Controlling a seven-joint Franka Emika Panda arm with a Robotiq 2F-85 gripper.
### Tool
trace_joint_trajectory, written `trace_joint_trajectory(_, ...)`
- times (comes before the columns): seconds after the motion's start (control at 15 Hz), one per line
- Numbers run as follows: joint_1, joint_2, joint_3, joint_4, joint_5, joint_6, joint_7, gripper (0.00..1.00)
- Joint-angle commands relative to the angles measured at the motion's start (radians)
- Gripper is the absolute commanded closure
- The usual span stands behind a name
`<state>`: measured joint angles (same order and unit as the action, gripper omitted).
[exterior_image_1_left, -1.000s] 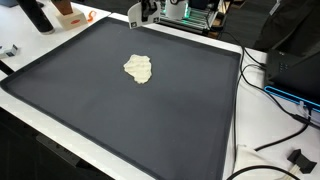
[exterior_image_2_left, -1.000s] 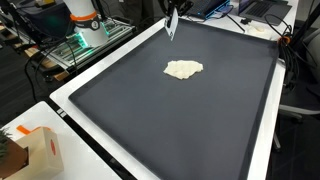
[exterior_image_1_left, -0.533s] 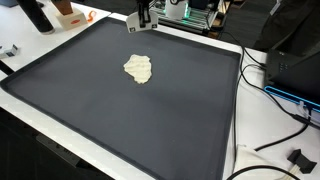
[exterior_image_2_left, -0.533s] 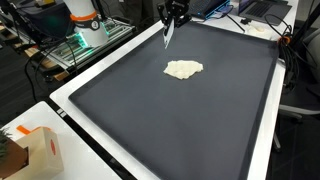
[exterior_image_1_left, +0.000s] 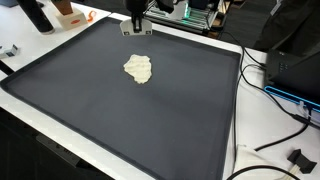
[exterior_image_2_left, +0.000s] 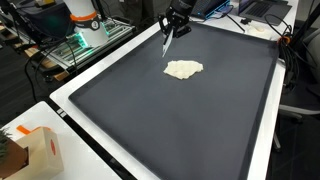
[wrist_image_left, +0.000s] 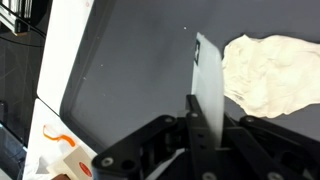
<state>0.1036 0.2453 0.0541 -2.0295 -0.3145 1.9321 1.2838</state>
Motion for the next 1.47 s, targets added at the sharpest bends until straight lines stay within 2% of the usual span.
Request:
trace_joint_trajectory(0.0,0.024,0.037,-0.026,0.031,-0.02,-0.016,0.031,0.99)
trace_joint_trajectory(0.73,0.017,0.06,-0.038,0.039,0.005,-0.009,-0.084,0.99)
trace_joint_trajectory(1.13,0.011,0.046,-0.034,0.026,0.017,-0.002,-0.247,0.99)
trace_joint_trajectory(1.4,0.0,0.019,-0.027,0.001,0.051,0.034,-0.403,0.99)
